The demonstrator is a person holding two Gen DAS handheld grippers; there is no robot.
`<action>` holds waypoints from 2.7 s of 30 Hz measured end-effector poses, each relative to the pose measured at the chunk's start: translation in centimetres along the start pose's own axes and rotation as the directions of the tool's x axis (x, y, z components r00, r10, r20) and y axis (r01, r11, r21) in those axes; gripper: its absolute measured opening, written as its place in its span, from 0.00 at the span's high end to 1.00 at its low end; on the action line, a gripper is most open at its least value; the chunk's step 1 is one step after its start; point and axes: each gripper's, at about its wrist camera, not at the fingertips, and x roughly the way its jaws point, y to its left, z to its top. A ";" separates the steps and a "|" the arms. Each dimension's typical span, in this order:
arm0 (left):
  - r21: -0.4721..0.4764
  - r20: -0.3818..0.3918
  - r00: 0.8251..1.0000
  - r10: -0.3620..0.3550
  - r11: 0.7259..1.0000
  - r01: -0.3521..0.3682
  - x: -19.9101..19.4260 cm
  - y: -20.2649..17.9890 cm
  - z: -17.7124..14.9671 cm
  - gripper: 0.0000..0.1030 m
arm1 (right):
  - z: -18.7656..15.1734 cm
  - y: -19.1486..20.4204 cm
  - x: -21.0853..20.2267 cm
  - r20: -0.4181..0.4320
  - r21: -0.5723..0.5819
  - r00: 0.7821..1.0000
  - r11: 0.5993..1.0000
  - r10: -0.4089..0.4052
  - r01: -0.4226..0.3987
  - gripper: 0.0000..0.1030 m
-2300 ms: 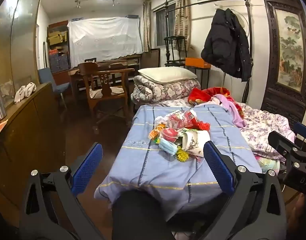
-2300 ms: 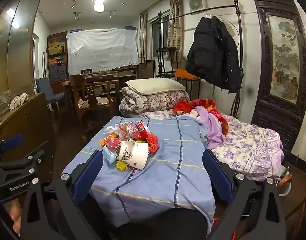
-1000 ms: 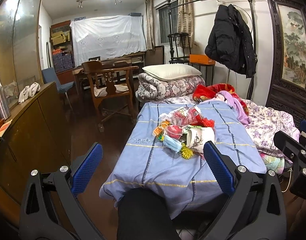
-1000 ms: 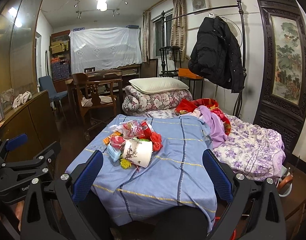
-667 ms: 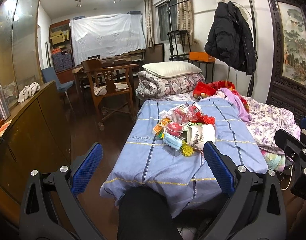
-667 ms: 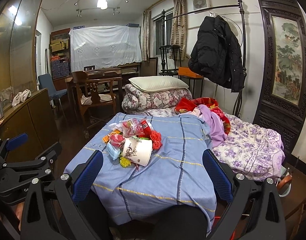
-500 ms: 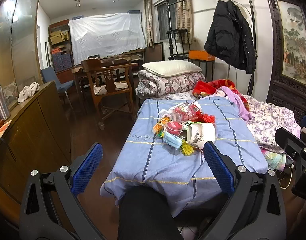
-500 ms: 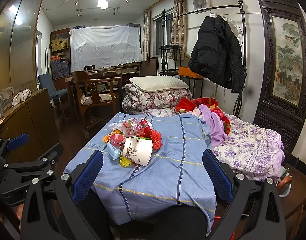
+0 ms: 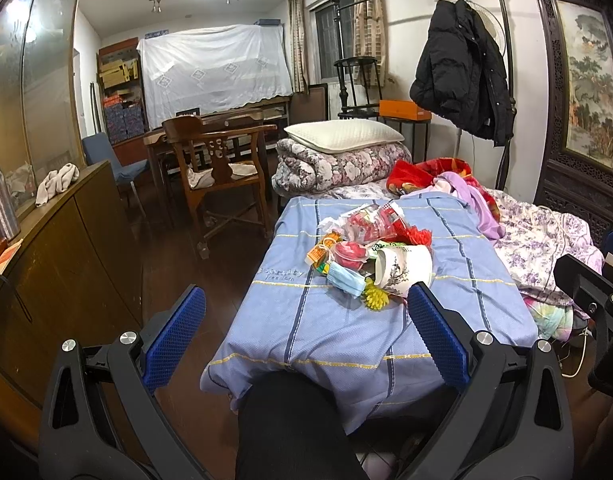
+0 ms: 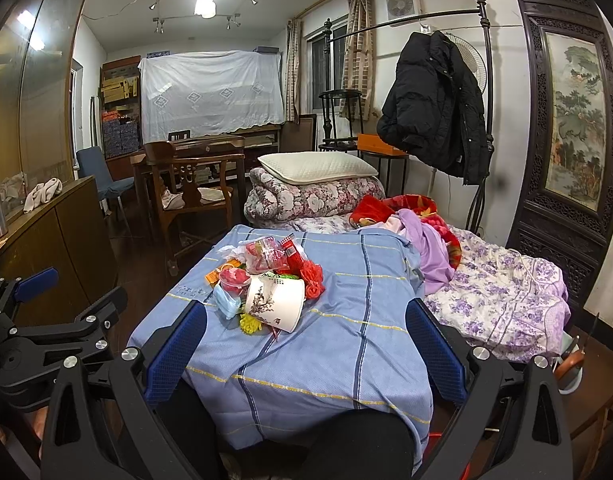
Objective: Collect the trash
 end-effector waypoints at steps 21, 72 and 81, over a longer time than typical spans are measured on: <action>0.001 -0.002 1.000 -0.001 1.000 0.001 0.0 0.0 0.0 0.06 | 0.1 0.0 0.0 0.000 -0.001 1.000 1.000 -0.001 0.001 0.05; -0.195 -0.208 0.977 -0.055 0.981 0.014 19.1 4.5 -10.3 0.06 | -3.7 3.1 28.8 -0.337 0.147 0.916 0.973 0.219 -0.178 0.16; -0.219 -0.203 0.971 -0.125 0.973 0.079 18.8 4.9 -9.8 0.06 | -2.4 -1.2 22.5 -0.262 0.065 0.942 0.977 0.211 -0.201 0.16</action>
